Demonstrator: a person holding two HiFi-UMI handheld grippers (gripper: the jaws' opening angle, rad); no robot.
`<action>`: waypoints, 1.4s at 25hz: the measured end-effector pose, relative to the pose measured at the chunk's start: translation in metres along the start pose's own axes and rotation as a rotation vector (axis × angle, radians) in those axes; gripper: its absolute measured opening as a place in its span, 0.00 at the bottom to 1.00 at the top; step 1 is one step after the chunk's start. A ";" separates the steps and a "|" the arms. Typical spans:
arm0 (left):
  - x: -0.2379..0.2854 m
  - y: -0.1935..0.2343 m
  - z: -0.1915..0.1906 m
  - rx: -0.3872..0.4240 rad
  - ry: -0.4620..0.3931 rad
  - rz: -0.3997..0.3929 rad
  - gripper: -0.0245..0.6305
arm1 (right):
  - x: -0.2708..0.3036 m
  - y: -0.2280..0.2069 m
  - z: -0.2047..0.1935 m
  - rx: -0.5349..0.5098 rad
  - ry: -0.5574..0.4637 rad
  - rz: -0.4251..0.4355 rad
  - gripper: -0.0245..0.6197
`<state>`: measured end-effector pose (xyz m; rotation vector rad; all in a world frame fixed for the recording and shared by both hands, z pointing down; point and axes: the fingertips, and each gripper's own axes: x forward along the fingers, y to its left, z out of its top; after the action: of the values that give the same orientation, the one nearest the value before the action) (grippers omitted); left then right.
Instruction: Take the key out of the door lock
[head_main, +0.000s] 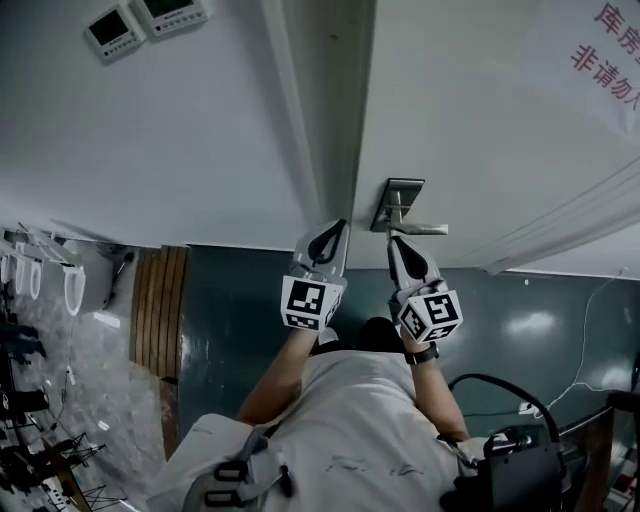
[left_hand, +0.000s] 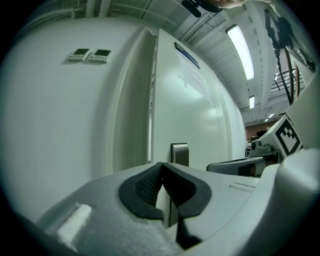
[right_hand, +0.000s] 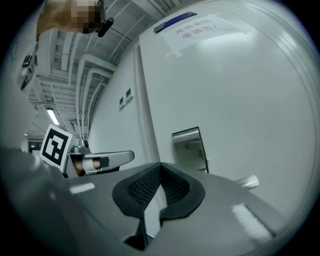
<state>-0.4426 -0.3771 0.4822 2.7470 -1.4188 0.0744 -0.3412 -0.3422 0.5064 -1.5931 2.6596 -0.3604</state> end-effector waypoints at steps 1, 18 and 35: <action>0.004 0.000 -0.002 -0.004 0.004 -0.001 0.04 | -0.003 -0.006 -0.002 -0.006 0.008 -0.022 0.05; 0.064 0.015 -0.013 -0.001 0.002 -0.022 0.28 | -0.013 -0.043 -0.095 0.349 0.123 -0.059 0.15; 0.082 0.010 -0.012 -0.020 -0.021 -0.038 0.21 | 0.030 -0.084 -0.145 1.173 -0.135 0.020 0.24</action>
<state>-0.4032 -0.4489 0.5000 2.7657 -1.3645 0.0296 -0.3026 -0.3794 0.6680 -1.0837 1.6816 -1.3876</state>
